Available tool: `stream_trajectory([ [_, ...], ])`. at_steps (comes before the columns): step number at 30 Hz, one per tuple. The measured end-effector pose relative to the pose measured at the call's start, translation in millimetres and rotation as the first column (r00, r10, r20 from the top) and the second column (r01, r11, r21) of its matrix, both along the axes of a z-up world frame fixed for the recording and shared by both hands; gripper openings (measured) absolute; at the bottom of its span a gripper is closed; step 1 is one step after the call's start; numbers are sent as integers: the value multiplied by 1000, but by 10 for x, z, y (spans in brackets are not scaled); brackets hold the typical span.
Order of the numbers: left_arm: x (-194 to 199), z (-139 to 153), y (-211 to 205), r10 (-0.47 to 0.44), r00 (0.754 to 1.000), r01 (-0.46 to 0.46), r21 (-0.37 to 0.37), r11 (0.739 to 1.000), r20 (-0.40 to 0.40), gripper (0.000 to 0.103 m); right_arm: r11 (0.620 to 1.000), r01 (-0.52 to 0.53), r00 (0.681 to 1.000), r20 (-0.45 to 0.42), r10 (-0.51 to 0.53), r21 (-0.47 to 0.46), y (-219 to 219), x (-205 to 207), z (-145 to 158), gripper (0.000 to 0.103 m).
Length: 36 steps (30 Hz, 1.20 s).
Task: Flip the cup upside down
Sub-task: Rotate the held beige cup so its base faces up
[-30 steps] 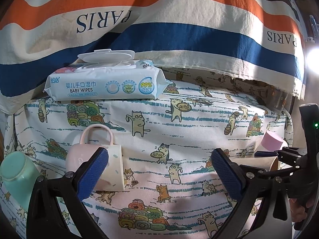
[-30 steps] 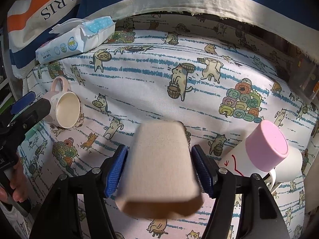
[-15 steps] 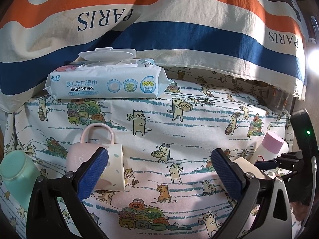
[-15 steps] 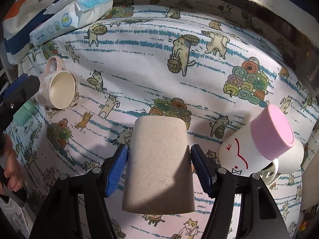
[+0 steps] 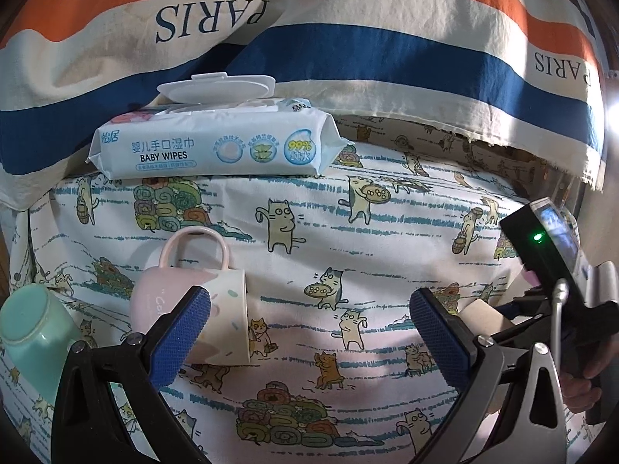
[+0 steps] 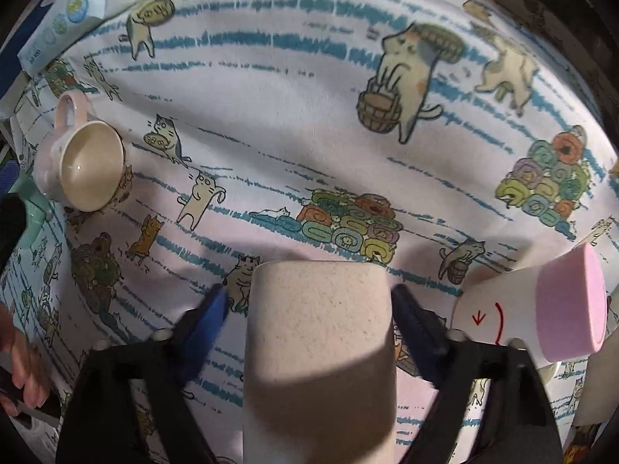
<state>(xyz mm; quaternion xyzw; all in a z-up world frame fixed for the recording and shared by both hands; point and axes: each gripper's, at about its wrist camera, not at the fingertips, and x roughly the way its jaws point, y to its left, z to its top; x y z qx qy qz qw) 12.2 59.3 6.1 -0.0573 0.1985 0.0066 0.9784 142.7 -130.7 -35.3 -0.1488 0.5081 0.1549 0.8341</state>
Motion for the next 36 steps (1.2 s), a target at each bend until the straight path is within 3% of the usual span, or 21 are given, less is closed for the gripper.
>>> stream_trajectory([
  [4, -24, 17, 19, 3, 1000, -3, -9, 1000, 5, 102, 1000, 21, 1000, -10, -21, -4, -5, 28, 5, 69],
  [12, -46, 27, 7, 10, 1000, -10, -5, 1000, 11, 102, 998, -4, 988, 158, -5, 59, -53, -289, 504, 69],
  [18, -47, 47, 22, 19, 1000, -19, -6, 1000, 23, 102, 999, -24, 974, 225, 12, 48, -38, -453, 618, 68],
  [25, -41, 59, 50, 30, 999, -29, -13, 999, 27, 102, 997, -30, 973, 232, 13, 70, 6, -393, 688, 68],
  [36, -38, 46, 56, 33, 999, -33, -13, 999, 24, 102, 997, -26, 976, 216, 10, 75, 126, -338, 553, 69],
])
